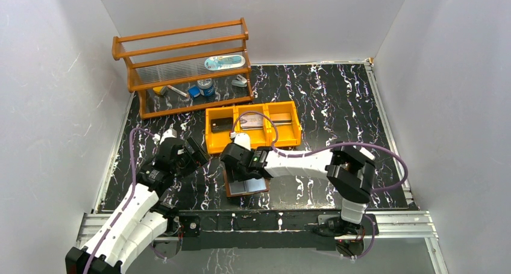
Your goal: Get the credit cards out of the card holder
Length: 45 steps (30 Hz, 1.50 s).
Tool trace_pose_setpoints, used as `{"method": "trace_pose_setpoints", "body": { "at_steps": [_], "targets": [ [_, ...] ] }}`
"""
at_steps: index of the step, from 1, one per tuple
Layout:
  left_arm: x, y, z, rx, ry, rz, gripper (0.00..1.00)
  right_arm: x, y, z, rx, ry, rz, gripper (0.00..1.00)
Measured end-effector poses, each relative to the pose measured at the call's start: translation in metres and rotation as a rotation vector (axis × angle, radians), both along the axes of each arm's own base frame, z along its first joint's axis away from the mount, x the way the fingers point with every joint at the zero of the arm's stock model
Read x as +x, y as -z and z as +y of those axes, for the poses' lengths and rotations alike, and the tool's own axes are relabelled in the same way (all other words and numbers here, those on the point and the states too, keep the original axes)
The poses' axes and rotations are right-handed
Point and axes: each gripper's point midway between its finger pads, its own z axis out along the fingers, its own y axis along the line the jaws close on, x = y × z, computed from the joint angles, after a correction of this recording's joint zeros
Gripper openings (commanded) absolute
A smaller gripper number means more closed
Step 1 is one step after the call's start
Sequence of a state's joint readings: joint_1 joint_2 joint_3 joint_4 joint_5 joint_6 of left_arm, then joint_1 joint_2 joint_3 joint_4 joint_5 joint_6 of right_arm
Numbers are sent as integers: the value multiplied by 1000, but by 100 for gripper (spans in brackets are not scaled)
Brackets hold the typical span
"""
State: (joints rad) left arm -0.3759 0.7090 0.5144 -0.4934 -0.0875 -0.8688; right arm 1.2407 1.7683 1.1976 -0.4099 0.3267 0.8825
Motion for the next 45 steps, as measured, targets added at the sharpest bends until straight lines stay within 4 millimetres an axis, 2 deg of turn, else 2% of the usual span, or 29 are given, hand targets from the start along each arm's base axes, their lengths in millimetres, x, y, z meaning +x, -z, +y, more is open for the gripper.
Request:
{"method": "trace_pose_setpoints", "body": {
  "at_steps": [7, 19, 26, 31, 33, 36, 38, 42, 45],
  "targets": [
    [-2, -1, 2, 5, -3, -1, 97, -3, 11, 5, -49, -29, 8, 71],
    [-4, -4, 3, 1, -5, -16, 98, -6, 29, 12, -107, -70, 31, 70],
    [-4, -6, 1, -10, 3, -24, 98, -5, 29, 11, -114, -64, 26, 61],
    [-6, 0, -8, -40, 48, -15, 97, -5, 31, 9, -112, -48, 29, 53],
    [-7, 4, -12, -52, 70, -3, 97, -4, 32, 9, -105, -43, 29, 56],
    [-9, 9, -17, -65, 94, 18, 97, -4, 31, 9, -93, -35, 36, 67],
    [-9, 10, -20, -73, 105, 27, 97, -4, 30, 12, -82, -34, 38, 71],
    [-7, 9, -20, -78, 95, 20, 97, -4, 29, 13, -87, -34, 34, 73],
    [-8, 9, -12, -63, 43, 19, 97, -4, 29, 13, -104, -31, 31, 73]
  ]
}}
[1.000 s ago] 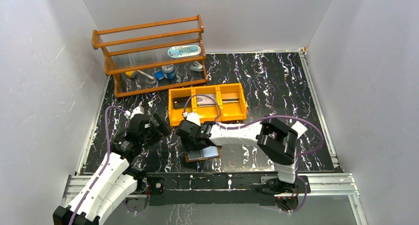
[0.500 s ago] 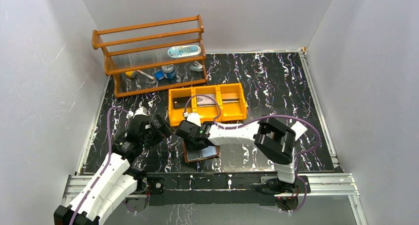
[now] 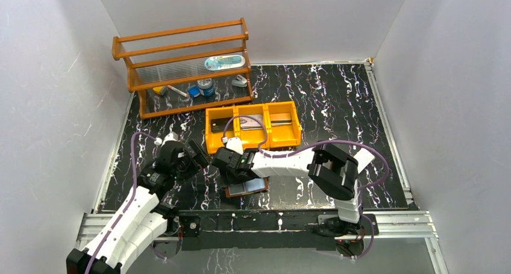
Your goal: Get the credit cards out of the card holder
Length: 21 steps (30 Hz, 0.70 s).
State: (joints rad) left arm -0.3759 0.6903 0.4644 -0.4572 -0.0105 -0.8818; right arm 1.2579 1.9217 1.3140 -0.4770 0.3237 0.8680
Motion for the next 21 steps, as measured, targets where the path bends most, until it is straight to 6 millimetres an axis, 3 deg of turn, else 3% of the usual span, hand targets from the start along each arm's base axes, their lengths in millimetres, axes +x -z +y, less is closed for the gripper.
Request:
{"method": "trace_pose_setpoints", "body": {
  "at_steps": [9, 21],
  "targets": [
    [-8, -1, 32, 61, -178, -12, 97, 0, 4, 1, -103, -3, -67, 69],
    [-9, -3, 39, 77, -208, -13, 97, -1, 4, 1, -41, -5, -55, 66]
  ]
}}
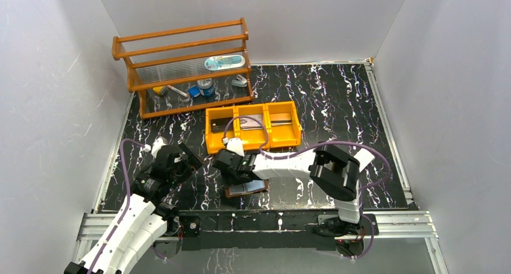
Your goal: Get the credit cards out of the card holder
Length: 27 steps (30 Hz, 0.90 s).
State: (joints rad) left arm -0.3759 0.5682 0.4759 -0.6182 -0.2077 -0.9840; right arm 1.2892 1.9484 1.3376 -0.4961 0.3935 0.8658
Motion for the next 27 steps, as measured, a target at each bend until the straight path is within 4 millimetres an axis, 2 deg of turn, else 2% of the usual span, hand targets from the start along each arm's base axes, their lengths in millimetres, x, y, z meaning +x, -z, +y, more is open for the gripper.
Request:
{"method": "trace_pose_setpoints", "body": {
  "at_steps": [7, 13, 19, 27],
  "targets": [
    [0, 0, -8, -19, 44, 8, 97, 4, -7, -3, 228, 29, 138, 68],
    [4, -6, -23, -69, 109, -13, 97, 8, -10, 5, 375, 48, 224, 67],
    [6, -7, -36, -108, 168, -10, 97, 8, -12, 13, 456, 47, 254, 68],
    [5, -8, -48, -152, 218, -6, 97, 9, -14, 14, 540, 55, 302, 70]
  ]
}}
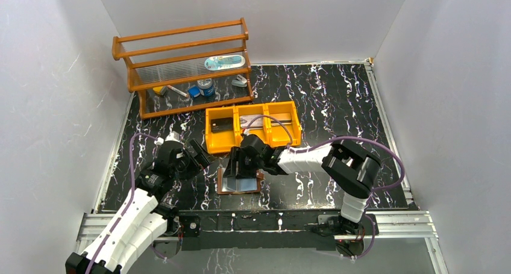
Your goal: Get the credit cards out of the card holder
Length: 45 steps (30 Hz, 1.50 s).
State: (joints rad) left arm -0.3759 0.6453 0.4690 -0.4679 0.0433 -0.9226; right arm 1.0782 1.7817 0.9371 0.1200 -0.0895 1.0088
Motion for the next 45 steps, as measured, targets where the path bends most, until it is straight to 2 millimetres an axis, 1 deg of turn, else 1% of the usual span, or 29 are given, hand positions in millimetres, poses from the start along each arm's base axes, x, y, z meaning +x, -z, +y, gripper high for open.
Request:
{"method": "trace_pose_setpoints", "body": {
  "at_steps": [7, 11, 13, 17, 21, 27, 29, 35, 39, 43, 45],
  "targets": [
    [-1, -1, -5, -19, 25, -3, 94, 2, -1, -2, 61, 13, 42, 67],
    [-1, -3, -11, -41, 56, -10, 89, 2, -1, -2, 73, 18, 47, 67],
    [-3, -2, -16, -58, 87, -8, 84, 2, 0, -3, 79, 22, 53, 67],
    [-11, 5, -28, -94, 159, 31, 75, 3, -1, -3, 89, 30, 63, 67],
    [-21, 10, -34, -130, 197, 50, 71, 3, -1, -3, 93, 32, 67, 67],
    [-32, 3, -39, -207, 220, 6, 66, 3, -1, -3, 92, 33, 68, 67],
    [-36, 4, -42, -223, 236, 15, 64, 3, -1, -3, 91, 33, 68, 67],
    [-46, 13, -51, -228, 300, 85, 62, 3, -1, -3, 92, 36, 73, 67],
    [-57, 20, -61, -221, 374, 125, 58, 3, -1, -1, 98, 35, 82, 67],
    [-67, 23, -72, -210, 456, 134, 50, 3, -1, -1, 100, 35, 86, 67],
    [-69, 24, -78, -210, 488, 126, 49, 3, -1, -1, 101, 35, 86, 67]
  ]
}}
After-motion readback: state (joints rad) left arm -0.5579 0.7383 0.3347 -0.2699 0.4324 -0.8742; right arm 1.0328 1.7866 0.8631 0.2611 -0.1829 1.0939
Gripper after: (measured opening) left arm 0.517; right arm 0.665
